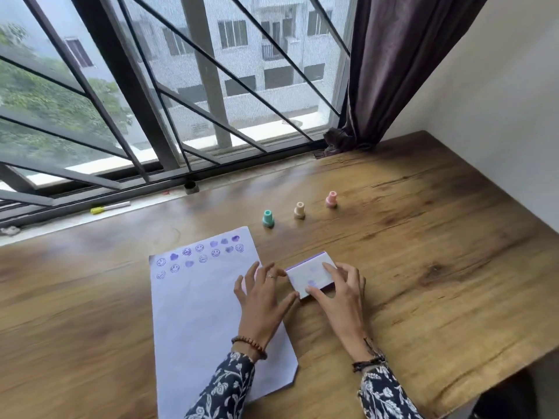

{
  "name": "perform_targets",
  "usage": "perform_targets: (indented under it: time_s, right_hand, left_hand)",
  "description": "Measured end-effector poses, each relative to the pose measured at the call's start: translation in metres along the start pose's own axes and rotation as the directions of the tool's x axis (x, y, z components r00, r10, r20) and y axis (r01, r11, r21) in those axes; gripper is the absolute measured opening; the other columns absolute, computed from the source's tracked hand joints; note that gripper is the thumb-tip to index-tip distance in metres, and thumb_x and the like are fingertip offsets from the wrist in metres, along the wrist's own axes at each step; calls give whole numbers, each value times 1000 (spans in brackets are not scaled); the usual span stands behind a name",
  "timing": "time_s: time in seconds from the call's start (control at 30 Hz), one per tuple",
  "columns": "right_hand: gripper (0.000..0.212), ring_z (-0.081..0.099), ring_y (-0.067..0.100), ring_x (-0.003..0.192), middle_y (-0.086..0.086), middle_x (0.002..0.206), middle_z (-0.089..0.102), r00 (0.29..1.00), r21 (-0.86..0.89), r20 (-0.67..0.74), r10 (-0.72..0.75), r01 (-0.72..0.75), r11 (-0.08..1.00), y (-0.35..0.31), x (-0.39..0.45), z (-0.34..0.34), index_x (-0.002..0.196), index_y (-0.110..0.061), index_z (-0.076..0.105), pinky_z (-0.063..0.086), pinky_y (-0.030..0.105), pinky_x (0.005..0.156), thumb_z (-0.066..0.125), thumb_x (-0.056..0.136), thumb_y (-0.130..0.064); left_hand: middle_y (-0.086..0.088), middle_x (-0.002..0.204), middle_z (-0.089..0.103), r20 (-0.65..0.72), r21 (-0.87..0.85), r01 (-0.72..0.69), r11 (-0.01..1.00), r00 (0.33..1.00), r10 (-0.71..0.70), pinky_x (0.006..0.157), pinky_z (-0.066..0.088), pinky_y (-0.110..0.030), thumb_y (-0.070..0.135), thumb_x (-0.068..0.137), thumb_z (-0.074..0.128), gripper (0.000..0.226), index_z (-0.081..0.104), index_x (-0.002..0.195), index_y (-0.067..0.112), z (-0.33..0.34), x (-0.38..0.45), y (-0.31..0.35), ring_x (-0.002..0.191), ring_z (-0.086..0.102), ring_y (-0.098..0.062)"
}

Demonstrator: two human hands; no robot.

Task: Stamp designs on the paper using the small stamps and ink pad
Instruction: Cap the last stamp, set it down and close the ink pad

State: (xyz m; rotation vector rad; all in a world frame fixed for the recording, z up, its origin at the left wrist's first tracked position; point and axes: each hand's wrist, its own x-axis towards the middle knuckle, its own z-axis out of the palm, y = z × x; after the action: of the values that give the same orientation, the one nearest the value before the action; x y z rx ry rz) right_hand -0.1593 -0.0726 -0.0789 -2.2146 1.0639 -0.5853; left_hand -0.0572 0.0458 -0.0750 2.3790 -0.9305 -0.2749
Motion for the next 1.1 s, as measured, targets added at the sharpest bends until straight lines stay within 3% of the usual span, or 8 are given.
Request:
perform_targets:
  time_s: [0.2,0.3,0.37,0.53,0.73,0.87,1.0,1.1]
  right_hand:
    - [54,50,37,103,18,115,59,997,12,-49,58,-58,998,26,54,-20,110,-7,64,32,34,91,83,62,-21]
    - [55,51,38,108,19,119,59,993,6,-59,98,-98,995,42,87,-33,112,-4,63,28,29,90,82,63,-20]
    - [55,50,38,111,19,121,58,992,7,-62,111,-111,994,50,107,-40,113,-3,63,27,28,90,82,64,-20]
    - [57,46,36,114,19,124,56,986,29,-72,152,-150,988,63,149,-50,117,-3,60,26,26,93,80,67,-19]
    - [58,45,36,114,17,128,54,983,17,-54,176,-175,984,70,173,-54,120,-3,58,25,25,91,78,69,-19]
    - [53,42,34,121,17,136,49,981,40,-49,190,-188,981,66,167,-53,122,-5,57,24,33,102,74,74,-20]
    - [52,28,32,137,21,149,30,966,85,-112,232,-223,971,52,143,-50,127,-7,52,14,39,111,69,79,-19]
    - [53,28,30,138,21,148,31,964,156,-131,233,-212,965,37,113,-45,125,-9,53,13,39,111,72,76,-14]
  left_hand:
    - [7,128,49,125,70,-153,986,982,144,109,7,-42,47,82,55,41,48,117,26,19,51,51,126,36,-15]
    - [2,129,51,175,-36,-163,986,970,167,110,7,-42,38,82,59,40,50,116,20,31,80,76,122,45,-15]
    - [-1,127,53,175,-78,-159,984,970,171,109,16,-42,34,81,61,39,52,115,17,38,98,92,118,49,-17]
    - [-6,124,56,173,-81,-135,988,974,147,99,28,-40,27,83,60,34,53,112,13,53,133,123,112,53,-24]
    - [-8,120,57,140,-32,-101,994,985,105,96,28,-40,27,82,59,33,56,111,13,61,154,140,113,51,-26]
    - [-5,128,54,130,-22,-114,993,985,116,96,26,-41,29,83,56,35,53,115,15,66,151,135,116,50,-24]
    - [0,155,22,265,-35,-151,988,952,155,110,21,-52,32,86,57,62,28,139,19,62,143,125,138,29,-18]
    - [2,157,13,231,-75,-200,977,950,212,115,14,-53,29,88,54,64,22,143,20,53,116,106,142,21,-13]
